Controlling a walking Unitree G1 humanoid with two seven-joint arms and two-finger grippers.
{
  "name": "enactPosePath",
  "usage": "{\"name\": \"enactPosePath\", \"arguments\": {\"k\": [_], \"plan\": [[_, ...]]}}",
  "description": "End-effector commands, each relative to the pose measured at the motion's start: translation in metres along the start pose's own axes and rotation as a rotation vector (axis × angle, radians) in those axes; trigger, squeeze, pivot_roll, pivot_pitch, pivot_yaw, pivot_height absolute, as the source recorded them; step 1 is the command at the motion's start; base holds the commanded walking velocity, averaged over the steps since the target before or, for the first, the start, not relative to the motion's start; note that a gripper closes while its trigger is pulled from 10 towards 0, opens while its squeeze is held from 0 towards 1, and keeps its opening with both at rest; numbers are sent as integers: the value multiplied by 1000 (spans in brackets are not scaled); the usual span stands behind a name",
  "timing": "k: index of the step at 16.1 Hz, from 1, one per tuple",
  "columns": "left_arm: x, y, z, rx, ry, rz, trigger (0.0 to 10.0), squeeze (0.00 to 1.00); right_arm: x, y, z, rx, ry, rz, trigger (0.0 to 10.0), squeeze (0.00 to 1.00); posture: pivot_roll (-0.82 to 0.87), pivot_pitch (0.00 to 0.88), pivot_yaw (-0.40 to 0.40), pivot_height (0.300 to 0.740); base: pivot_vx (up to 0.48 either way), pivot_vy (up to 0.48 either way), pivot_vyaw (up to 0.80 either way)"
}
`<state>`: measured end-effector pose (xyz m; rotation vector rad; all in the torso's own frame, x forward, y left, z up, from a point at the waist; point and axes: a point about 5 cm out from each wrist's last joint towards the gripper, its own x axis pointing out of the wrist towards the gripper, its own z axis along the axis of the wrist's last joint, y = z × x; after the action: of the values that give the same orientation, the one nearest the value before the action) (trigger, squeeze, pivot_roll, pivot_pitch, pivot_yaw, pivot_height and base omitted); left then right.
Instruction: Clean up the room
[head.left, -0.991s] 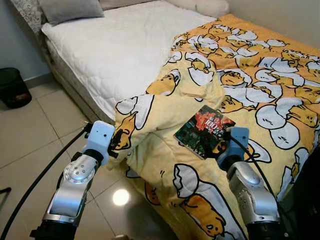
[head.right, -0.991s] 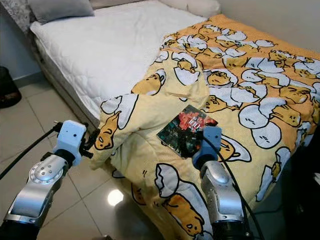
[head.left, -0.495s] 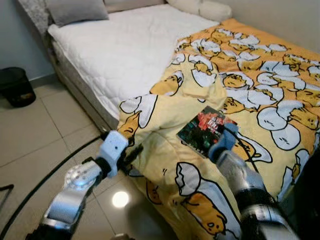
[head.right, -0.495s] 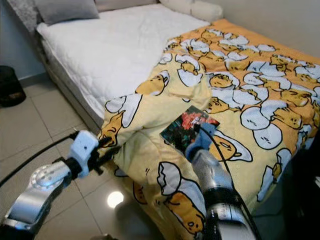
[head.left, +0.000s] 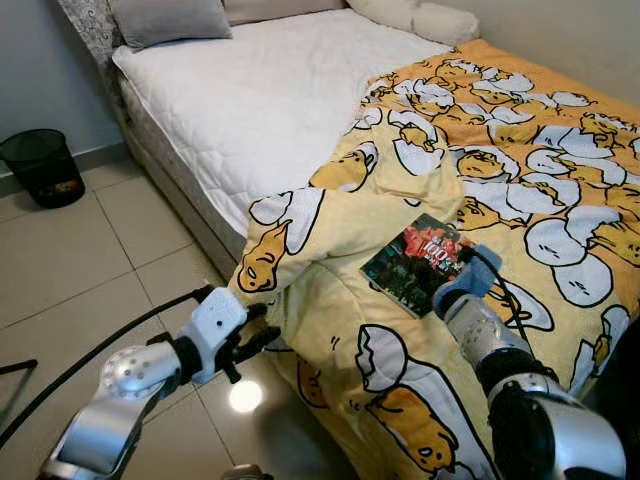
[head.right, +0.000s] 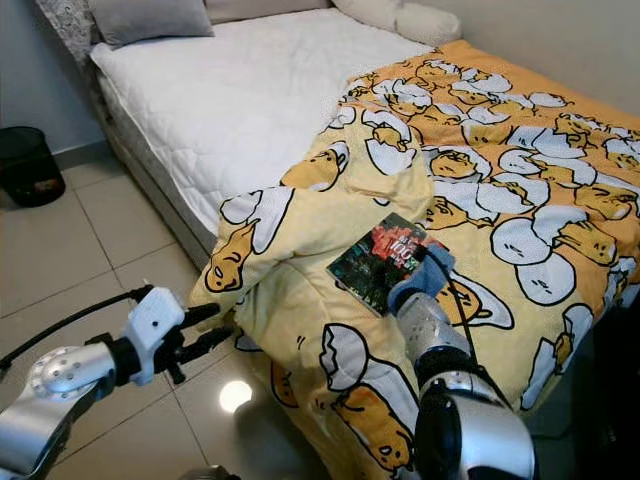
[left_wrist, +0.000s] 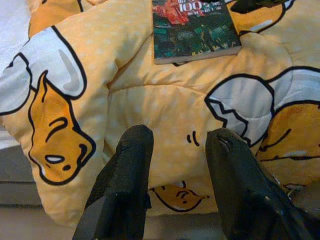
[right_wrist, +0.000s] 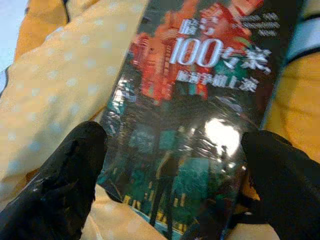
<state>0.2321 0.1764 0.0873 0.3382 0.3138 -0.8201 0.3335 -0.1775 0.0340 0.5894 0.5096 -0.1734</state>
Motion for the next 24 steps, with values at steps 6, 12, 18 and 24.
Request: {"name": "enactPosePath", "arguments": {"k": [6,12,18,24], "plan": [[-10,0,13,2,-23,-77,10000,412,-2,-15,-13,74,37,-56,10000,0,207,0,26,740,0,0,0],[-26,-14,17,-27,-7,-134,10000,408,-1,-2,-22,169,60,13,10000,0,242,35,49,740,0,0,0],[-33,-29,17,-58,13,-140,10000,412,-5,-9,-46,145,172,-102,10000,0,276,113,29,740,0,0,0],[-40,-39,18,-83,31,-126,10000,408,-2,13,-46,383,135,-24,10000,0,291,163,6,740,0,0,0]]}}
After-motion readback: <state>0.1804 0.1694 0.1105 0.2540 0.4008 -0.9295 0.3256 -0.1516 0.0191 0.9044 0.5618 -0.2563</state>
